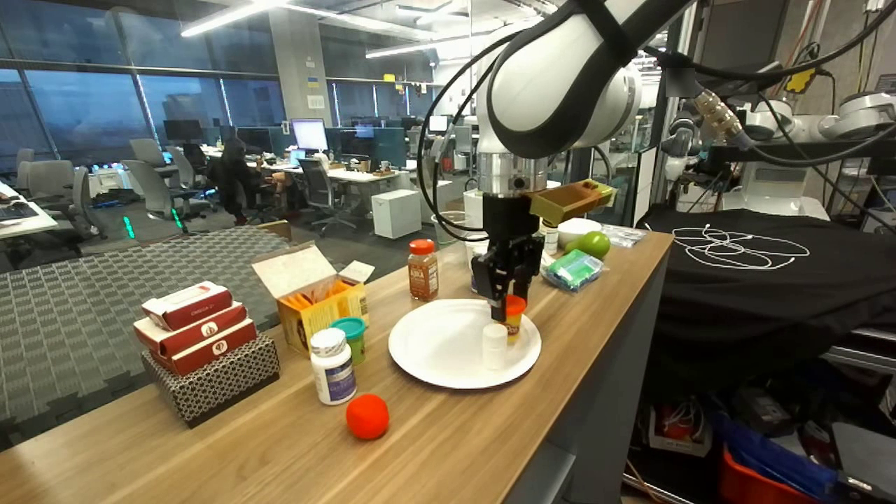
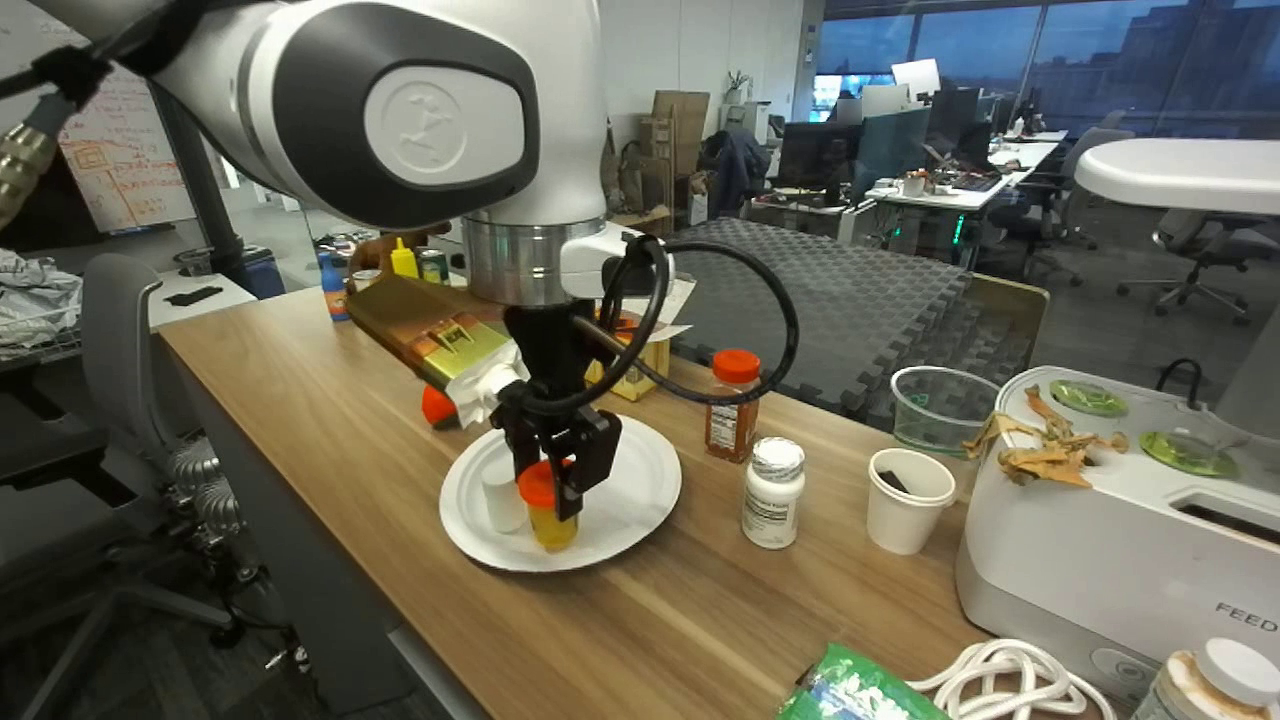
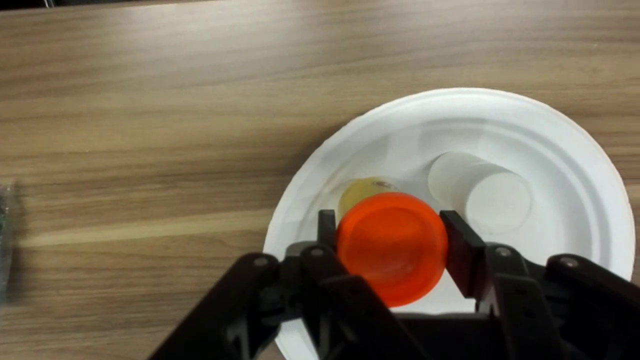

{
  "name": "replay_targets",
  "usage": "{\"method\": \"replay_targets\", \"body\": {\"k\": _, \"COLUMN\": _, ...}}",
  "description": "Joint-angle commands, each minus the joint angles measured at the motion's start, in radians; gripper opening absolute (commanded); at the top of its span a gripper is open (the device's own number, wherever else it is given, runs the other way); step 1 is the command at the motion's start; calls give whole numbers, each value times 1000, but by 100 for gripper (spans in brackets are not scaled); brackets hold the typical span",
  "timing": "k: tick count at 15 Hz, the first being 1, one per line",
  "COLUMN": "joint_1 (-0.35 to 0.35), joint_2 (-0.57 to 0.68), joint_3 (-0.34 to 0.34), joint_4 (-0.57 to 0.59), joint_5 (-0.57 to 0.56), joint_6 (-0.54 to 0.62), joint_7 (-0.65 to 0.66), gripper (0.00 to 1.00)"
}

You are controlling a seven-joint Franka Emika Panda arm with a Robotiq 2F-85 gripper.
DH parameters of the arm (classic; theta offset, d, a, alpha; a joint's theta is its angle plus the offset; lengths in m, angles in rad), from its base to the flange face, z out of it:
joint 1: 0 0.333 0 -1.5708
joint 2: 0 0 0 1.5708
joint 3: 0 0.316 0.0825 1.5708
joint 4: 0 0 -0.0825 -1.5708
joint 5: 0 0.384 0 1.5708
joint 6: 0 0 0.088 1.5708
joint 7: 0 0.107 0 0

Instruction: Put the bottles and red plushy on the plate

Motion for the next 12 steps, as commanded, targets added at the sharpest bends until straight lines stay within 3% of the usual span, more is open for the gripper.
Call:
{"method": "replay_targets", "body": {"k": 1, "joint_1": -8, "joint_2": -13, "joint_3": 11, "joint_4": 3, "joint_5": 10, "joint_6": -18, "joint_7": -29, "gripper": 43}}
{"method": "replay_targets", "body": {"k": 2, "joint_1": -8, "joint_2": -13, "joint_3": 10, "joint_4": 1, "joint_5": 9, "joint_6": -16, "joint_7": -29, "gripper": 79}}
{"method": "replay_targets", "body": {"k": 4, "joint_1": -9, "joint_2": -15, "joint_3": 11, "joint_4": -1, "joint_5": 13, "joint_6": -15, "joint_7": -32, "gripper": 84}}
{"method": "replay_targets", "body": {"k": 6, "joint_1": -9, "joint_2": -17, "joint_3": 11, "joint_4": -3, "joint_5": 13, "joint_6": -12, "joint_7": -32, "gripper": 99}}
{"method": "replay_targets", "body": {"k": 12, "joint_1": 0, "joint_2": -28, "joint_3": 8, "joint_4": 2, "joint_5": -1, "joint_6": -8, "joint_7": -21, "gripper": 100}}
